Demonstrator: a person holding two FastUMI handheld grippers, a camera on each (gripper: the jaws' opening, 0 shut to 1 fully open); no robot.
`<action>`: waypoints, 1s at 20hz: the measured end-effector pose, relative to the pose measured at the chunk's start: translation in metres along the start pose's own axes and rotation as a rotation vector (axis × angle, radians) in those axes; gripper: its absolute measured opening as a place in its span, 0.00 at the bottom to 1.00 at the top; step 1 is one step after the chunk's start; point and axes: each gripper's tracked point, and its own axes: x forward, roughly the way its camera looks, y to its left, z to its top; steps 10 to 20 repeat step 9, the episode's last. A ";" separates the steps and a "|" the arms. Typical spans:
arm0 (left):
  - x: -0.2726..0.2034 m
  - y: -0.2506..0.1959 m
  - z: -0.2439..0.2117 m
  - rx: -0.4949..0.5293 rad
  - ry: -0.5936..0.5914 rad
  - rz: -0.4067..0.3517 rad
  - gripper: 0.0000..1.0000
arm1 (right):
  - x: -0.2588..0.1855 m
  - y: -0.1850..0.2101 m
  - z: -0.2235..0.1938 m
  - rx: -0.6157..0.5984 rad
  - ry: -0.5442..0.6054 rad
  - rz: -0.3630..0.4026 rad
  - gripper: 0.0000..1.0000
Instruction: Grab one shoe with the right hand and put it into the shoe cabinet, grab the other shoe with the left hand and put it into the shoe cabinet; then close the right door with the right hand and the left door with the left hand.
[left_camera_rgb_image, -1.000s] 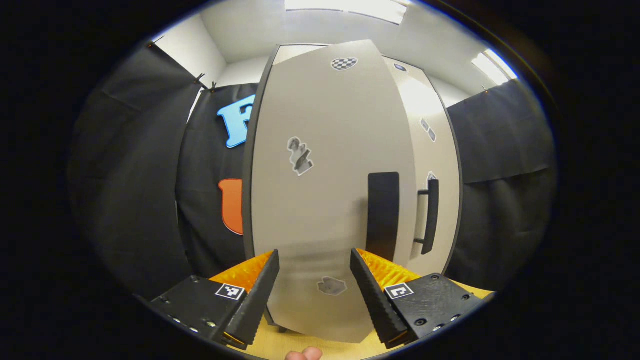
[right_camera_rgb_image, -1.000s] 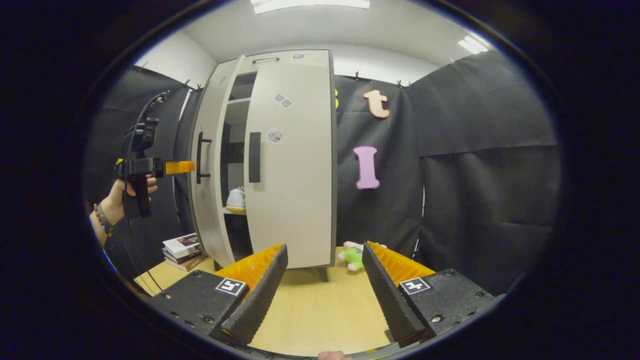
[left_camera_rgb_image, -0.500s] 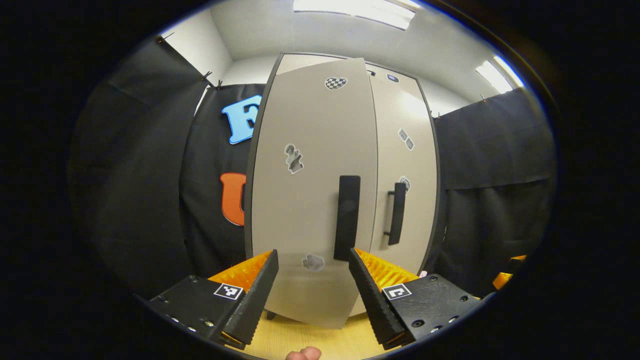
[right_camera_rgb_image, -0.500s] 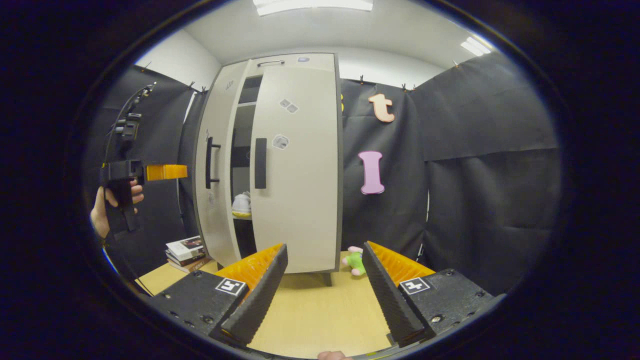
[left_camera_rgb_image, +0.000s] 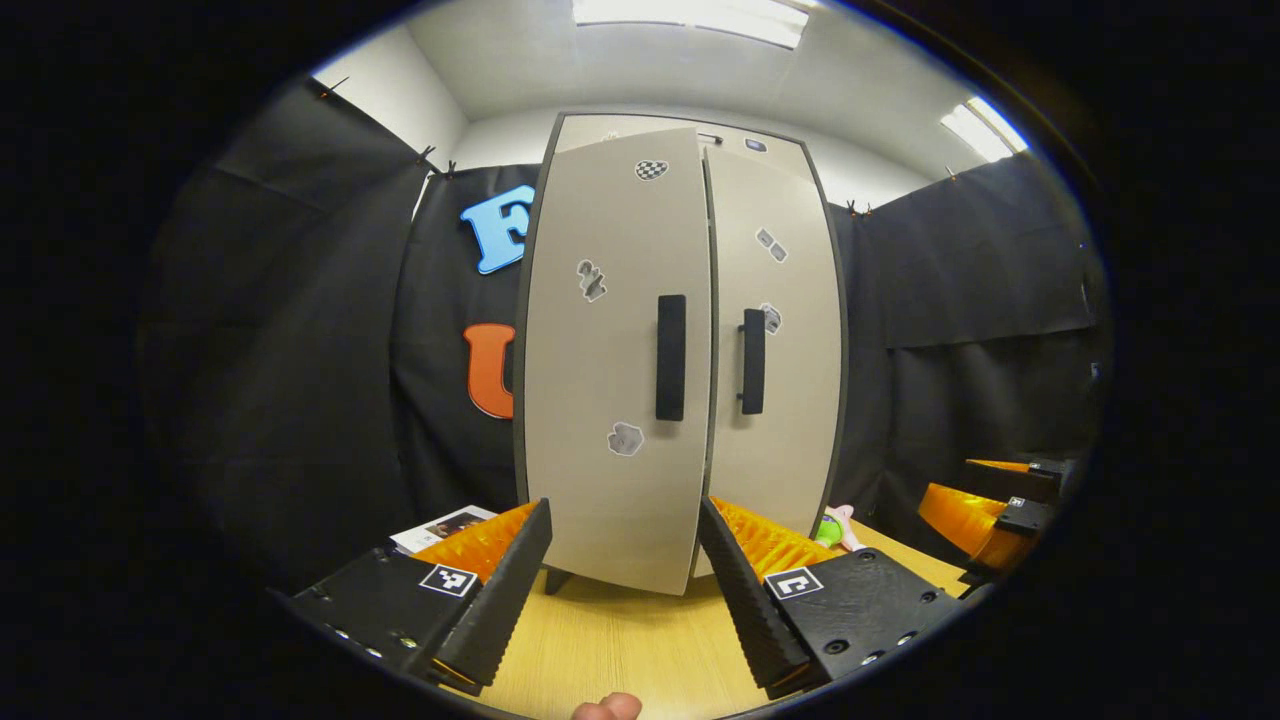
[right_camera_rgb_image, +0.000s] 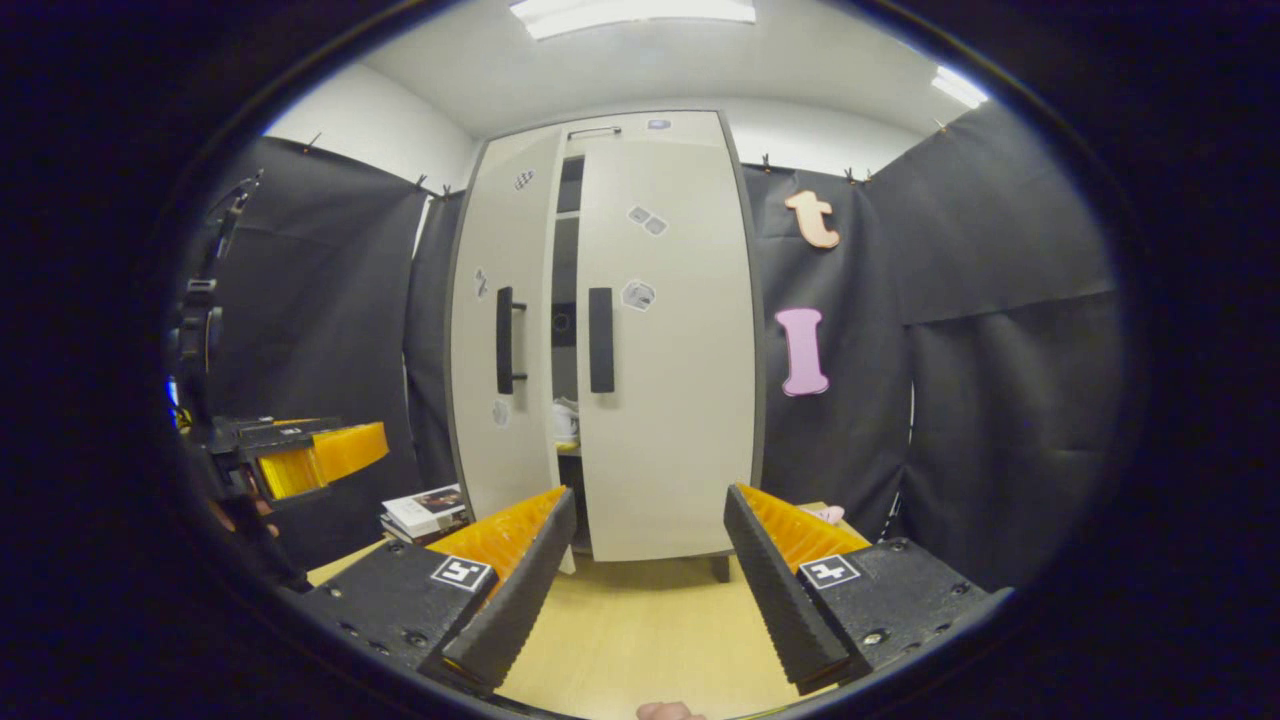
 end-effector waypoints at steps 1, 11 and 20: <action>-0.004 -0.003 0.000 -0.006 -0.002 -0.003 0.89 | -0.002 0.001 0.001 0.000 -0.006 0.001 0.97; -0.016 -0.008 0.000 -0.007 -0.017 -0.013 0.89 | -0.012 0.000 0.003 -0.003 -0.016 -0.005 0.97; -0.016 -0.008 0.000 -0.007 -0.017 -0.013 0.89 | -0.012 0.000 0.003 -0.003 -0.016 -0.005 0.97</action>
